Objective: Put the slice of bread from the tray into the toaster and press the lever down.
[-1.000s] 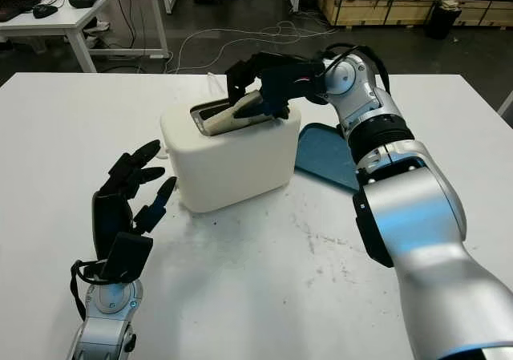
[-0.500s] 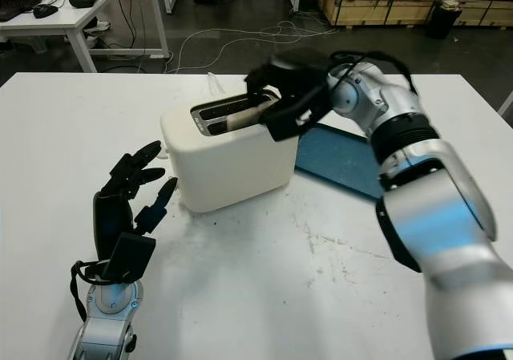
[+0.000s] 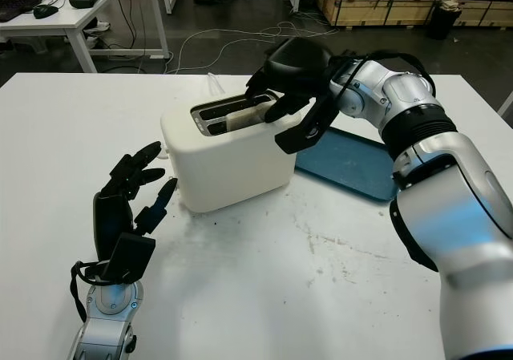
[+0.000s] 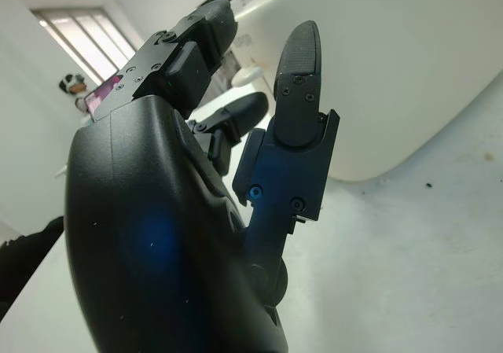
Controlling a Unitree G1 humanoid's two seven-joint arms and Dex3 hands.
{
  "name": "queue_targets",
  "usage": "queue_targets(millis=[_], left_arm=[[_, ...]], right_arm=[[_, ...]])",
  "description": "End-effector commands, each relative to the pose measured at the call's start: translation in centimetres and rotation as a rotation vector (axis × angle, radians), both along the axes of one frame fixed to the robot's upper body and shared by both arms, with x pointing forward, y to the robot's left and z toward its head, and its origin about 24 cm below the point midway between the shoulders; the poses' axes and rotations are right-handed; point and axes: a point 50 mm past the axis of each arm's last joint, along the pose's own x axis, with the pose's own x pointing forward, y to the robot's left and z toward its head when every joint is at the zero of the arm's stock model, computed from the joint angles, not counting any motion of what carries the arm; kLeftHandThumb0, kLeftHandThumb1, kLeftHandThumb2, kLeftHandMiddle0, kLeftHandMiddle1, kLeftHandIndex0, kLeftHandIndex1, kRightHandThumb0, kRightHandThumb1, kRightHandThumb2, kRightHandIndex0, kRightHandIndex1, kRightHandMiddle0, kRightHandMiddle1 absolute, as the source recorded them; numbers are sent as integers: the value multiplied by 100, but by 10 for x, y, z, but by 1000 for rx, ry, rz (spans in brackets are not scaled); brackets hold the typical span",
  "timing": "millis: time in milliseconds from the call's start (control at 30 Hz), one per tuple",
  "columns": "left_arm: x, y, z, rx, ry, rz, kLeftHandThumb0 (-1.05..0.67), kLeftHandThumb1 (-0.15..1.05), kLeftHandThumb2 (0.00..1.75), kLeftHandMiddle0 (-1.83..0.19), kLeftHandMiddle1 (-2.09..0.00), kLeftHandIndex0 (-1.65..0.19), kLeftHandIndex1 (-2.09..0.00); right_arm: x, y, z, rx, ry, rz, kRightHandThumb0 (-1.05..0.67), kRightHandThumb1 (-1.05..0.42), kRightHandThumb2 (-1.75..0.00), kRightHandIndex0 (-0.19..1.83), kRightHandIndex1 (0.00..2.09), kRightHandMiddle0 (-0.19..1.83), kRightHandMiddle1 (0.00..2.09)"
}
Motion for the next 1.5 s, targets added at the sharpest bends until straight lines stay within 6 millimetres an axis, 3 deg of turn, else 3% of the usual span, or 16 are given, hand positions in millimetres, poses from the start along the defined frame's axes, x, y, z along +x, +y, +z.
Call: queue_targets(millis=[0,167,300,633,800,1000,1333,1400,1467], left_arm=[[-1,-2,0,-15,2,1,-45,92,19,-34,-101,-50,-33],[0,2,2,-24,-16,14,-42,92,21,-32,-101,-49,-32],[3,10,6,-10,-46,14,-44,92,19,-33,-104,-50,-33],[7,27,24,115,-75,49,-45,92,20,-31,-106,-49,-33],[11,35,32,206,-100,70,-47,92,18,-38,-101,-53,-32],[17,41,40,265,-124,63,-44,92,14,-40,-99,-55,-31],[24,50,45,507,-107,67,-40,91,3,-52,-98,-68,-32],[25,51,45,556,-98,63,-36,89,1,-59,-98,-73,-33],[26,52,45,574,-90,56,-32,88,0,-64,-99,-76,-34]], right_arm=[[-1,-3,5,13,-43,12,-73,-90,-1,45,53,81,0],[-6,-17,7,306,-108,18,-61,-88,0,61,41,86,1],[-16,-34,-3,599,-118,-3,-55,-89,-1,65,33,81,0],[-79,-72,-73,1024,42,-124,-51,-92,-3,64,30,77,0],[-114,-71,-113,1170,173,-232,-50,-91,-1,71,24,79,1],[-136,-60,-135,1387,216,-312,-45,-87,0,84,20,84,2],[-135,-48,-143,1556,322,-434,-44,-84,0,101,23,94,5],[-132,-48,-145,1617,383,-458,-45,-85,0,111,31,104,9],[-129,-49,-147,1663,434,-471,-46,-86,0,112,52,114,7]])
